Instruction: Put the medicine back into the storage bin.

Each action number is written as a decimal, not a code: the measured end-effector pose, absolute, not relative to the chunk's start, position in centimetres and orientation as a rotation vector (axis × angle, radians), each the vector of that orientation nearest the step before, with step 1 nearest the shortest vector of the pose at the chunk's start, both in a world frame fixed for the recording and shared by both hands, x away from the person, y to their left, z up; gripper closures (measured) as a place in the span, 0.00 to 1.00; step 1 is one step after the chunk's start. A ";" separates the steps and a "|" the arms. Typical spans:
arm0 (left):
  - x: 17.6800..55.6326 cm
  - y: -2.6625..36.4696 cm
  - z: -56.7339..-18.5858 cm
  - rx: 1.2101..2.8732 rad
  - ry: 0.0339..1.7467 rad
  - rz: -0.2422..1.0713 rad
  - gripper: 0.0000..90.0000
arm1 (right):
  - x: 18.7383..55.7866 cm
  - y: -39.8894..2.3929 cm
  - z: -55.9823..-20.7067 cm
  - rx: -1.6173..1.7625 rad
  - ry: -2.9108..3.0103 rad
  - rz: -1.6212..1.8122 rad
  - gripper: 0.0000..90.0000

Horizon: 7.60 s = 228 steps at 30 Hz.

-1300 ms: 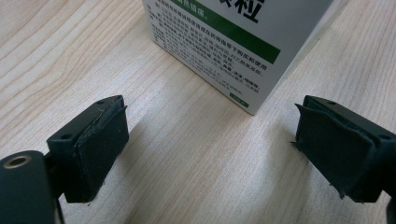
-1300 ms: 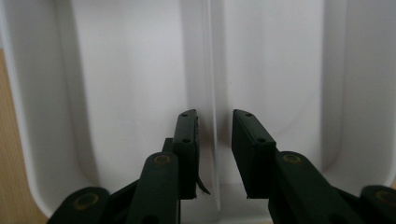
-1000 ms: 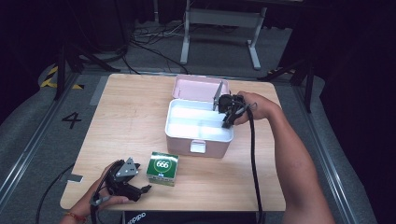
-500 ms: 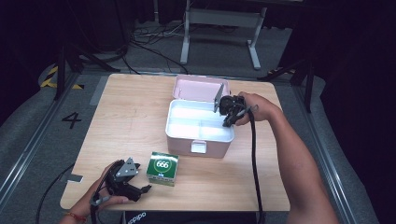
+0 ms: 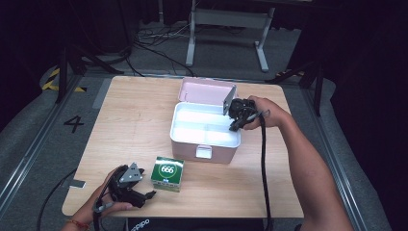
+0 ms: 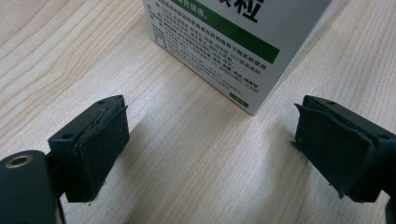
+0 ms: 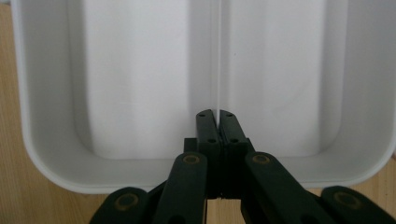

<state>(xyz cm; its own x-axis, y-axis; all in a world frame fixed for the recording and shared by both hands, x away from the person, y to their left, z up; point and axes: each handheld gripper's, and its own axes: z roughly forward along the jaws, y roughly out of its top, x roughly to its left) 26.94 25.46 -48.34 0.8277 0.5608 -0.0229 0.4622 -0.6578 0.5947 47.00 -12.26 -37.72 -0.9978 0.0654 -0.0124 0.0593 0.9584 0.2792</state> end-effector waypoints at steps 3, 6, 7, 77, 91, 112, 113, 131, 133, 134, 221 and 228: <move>27.0 25.4 -48.3 2.404 0.748 0.214 0.11 | 46.8 -12.3 -37.6 0.109 3.085 0.453 1.00; 27.0 25.4 -48.4 2.403 0.747 0.214 0.11 | 46.8 -12.4 -37.5 0.111 3.078 0.466 1.00; 27.0 25.4 -48.4 2.404 0.749 0.216 0.11 | 46.7 -12.4 -37.3 0.104 3.069 0.467 1.00; 26.9 25.3 -48.4 2.399 0.757 0.218 0.12 | 42.5 -26.8 -31.3 0.429 2.757 0.707 1.00; 27.0 25.3 -48.3 2.402 0.758 0.220 0.12 | 41.1 -32.3 -33.4 0.593 2.740 0.677 1.00; 27.0 25.3 -48.4 2.400 0.758 0.220 0.12 | 40.5 -36.0 -39.5 0.785 2.785 0.625 1.00; 27.0 25.3 -48.3 2.402 0.758 0.221 0.12 | 40.7 -35.9 -40.4 0.792 2.792 0.615 1.00; 26.9 25.3 -48.3 2.401 0.761 0.223 0.12 | 41.3 -33.3 -46.5 0.795 2.902 0.583 0.99; 26.9 25.3 -48.3 2.400 0.761 0.223 0.12 | 41.2 -33.4 -46.6 0.796 2.896 0.613 0.99; 26.9 25.3 -48.3 2.400 0.761 0.223 0.12 | 41.2 -33.4 -46.6 0.796 2.896 0.613 0.99; 32.2 16.8 -40.3 2.802 0.250 0.105 0.09 | 30.1 -22.0 -51.7 0.688 2.672 1.157 0.31; 32.7 16.0 -41.5 2.919 0.194 0.088 0.04 | 30.1 -21.9 -51.7 0.680 2.680 1.162 0.31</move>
<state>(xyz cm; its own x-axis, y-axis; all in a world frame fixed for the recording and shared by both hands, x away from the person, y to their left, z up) 32.70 16.00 -41.51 0.9895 0.1374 0.0453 0.1245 -0.9682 0.2170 30.07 -21.87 -51.74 -0.8877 0.4579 0.0480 0.3481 0.5993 0.7209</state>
